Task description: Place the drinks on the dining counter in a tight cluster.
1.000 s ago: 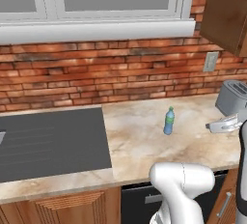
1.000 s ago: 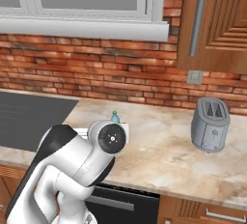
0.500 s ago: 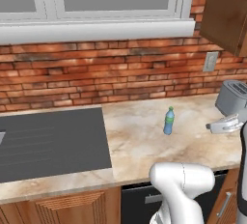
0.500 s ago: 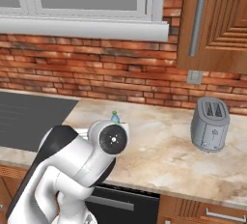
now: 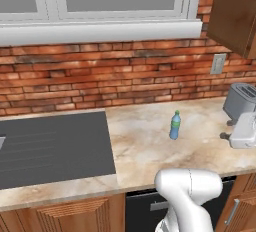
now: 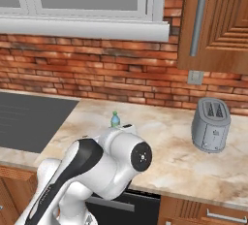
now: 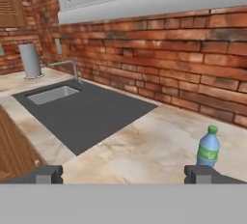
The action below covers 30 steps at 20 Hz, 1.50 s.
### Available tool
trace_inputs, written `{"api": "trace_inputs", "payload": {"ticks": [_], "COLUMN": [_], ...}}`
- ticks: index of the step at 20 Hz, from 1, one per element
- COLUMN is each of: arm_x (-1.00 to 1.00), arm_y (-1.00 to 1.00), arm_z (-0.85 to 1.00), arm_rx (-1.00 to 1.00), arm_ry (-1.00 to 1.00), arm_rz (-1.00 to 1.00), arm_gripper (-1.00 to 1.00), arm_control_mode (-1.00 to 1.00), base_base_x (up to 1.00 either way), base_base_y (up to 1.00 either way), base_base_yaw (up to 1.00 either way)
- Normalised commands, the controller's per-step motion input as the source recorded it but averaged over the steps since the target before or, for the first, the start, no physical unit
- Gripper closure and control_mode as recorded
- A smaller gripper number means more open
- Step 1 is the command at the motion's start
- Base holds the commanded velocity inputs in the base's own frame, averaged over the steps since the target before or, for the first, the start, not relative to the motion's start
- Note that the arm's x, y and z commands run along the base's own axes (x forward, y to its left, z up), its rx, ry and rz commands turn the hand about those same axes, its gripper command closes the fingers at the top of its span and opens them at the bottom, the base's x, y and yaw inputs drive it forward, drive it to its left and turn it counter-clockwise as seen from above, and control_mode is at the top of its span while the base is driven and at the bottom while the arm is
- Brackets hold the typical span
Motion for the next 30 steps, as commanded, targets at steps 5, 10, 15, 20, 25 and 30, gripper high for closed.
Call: {"api": "trace_inputs", "payload": {"ticks": [5,10,15,20,25,30], "arm_x": [0.28,0.23,0.14,0.06,0.04,0.18], "arm_y": [0.06,0.14,0.07,0.02,0.04,0.05], "arm_z": [0.00,-0.04,-0.10,-0.15,-0.12,-0.08], "arm_rx": [0.00,0.00,0.02,0.04,0.00,0.00], "arm_ry": [-0.08,0.00,0.00,0.00,-0.04,-0.06], "arm_rz": [-0.10,-0.09,0.00,0.00,0.00,0.00], "arm_gripper": [-1.00,-1.00,-1.00,-1.00,-1.00,-1.00], "arm_control_mode": [-1.00,-1.00,-1.00,-1.00,-1.00,-1.00], "base_base_x": [0.00,0.00,0.00,0.00,0.00,0.00], "base_base_y": [0.00,0.00,0.00,0.00,0.00,0.00], "base_base_yaw": [0.00,0.00,0.00,0.00,0.00,0.00]}}
